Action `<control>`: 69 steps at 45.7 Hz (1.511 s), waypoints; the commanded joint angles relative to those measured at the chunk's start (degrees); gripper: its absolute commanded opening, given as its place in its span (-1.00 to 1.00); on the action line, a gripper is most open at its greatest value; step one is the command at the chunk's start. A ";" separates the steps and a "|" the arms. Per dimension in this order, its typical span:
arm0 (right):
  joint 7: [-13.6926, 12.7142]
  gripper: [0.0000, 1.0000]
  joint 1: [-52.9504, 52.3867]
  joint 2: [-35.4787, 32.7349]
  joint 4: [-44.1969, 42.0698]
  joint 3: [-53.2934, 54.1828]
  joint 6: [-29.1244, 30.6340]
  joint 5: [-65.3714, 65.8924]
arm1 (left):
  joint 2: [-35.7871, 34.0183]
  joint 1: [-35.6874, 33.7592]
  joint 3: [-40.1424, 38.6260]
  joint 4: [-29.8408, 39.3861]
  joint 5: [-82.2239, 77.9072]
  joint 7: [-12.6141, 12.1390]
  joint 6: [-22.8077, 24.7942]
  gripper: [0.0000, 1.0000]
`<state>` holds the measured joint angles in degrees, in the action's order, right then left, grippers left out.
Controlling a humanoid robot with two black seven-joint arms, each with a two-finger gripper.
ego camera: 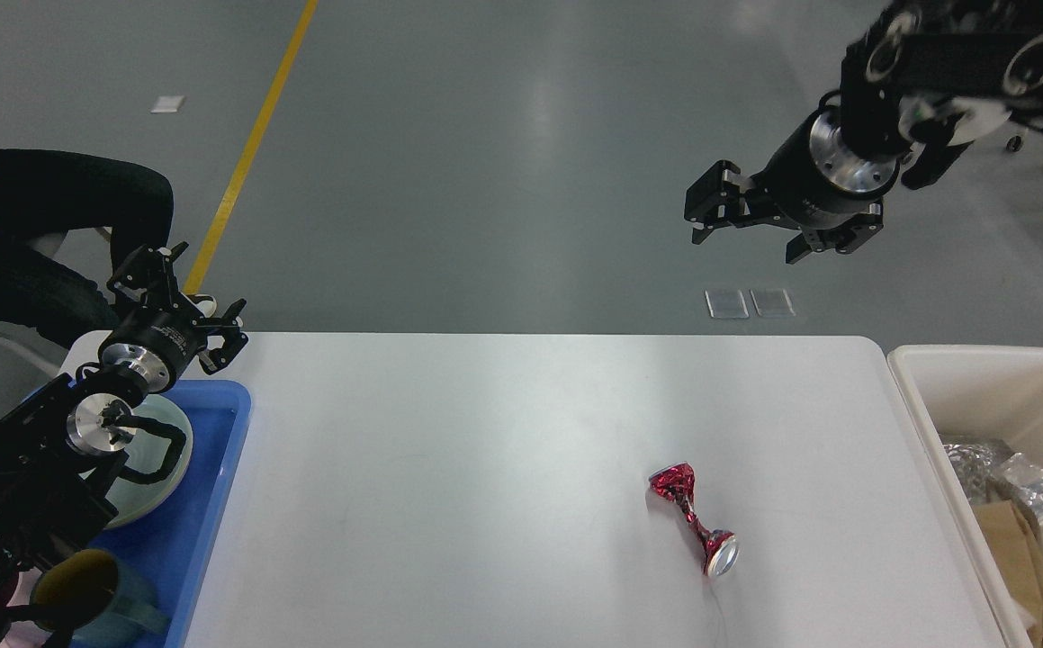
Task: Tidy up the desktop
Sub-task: 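Bring the right gripper back and lower it onto the red wrapper, then grasp the red crumpled wrapper with the right gripper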
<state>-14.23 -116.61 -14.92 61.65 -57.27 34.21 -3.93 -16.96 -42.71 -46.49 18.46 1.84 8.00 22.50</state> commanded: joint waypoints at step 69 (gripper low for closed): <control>-0.10 -0.42 39.97 21.25 -7.60 -3.46 -17.69 29.86 | 0.00 0.00 -0.09 0.00 0.00 0.00 0.00 0.93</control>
<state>-14.33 -76.81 6.33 53.92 -60.67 16.24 26.12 -16.96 -42.71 -46.58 18.46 1.85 8.00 22.50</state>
